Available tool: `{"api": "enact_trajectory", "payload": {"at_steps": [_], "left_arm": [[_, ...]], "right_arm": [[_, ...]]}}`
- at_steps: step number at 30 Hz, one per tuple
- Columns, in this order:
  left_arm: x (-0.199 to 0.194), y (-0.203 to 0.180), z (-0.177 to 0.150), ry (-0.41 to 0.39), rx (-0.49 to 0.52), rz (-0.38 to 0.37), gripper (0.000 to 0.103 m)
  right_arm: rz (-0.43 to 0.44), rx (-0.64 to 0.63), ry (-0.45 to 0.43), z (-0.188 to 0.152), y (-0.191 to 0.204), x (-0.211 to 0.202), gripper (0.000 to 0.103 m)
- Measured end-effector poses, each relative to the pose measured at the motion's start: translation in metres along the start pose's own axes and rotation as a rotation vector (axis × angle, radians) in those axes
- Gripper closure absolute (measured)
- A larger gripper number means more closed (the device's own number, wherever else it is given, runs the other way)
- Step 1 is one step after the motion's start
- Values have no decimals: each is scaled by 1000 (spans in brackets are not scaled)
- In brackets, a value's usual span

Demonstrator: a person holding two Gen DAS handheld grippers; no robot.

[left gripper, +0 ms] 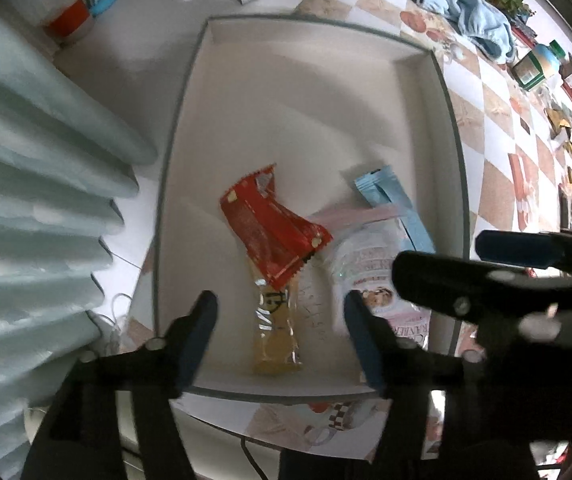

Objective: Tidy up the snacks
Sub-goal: 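Open the right gripper to drop the cranberry packet into the tray, then move both grippers back to the clear candy and red packet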

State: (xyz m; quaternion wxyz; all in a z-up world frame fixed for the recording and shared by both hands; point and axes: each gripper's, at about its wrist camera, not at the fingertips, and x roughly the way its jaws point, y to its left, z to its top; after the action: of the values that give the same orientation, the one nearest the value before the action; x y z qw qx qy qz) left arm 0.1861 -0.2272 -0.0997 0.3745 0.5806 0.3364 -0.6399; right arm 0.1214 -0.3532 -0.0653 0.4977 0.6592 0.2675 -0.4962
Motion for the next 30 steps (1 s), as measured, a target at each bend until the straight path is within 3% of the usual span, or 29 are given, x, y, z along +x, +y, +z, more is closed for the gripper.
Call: {"api": "enact_trajectory", "payload": {"at_steps": [8,16,18,30], "left_arm": [[-12,-17,-3,6,45,6,25],[-27,-65,-17,18,167,-9,25],[-31,-78,-23,19,197,-20,25],[-45,-157,-29,2,396,-54,25]], "right_arm": [[4,79,-10,-6,-36,-18,24],[-40,214,-19,-33,-96,-36,23],[-43,250,-25,-45,-113,-43,1],[-119,469,-143,-126,-203,-93,0]]}}
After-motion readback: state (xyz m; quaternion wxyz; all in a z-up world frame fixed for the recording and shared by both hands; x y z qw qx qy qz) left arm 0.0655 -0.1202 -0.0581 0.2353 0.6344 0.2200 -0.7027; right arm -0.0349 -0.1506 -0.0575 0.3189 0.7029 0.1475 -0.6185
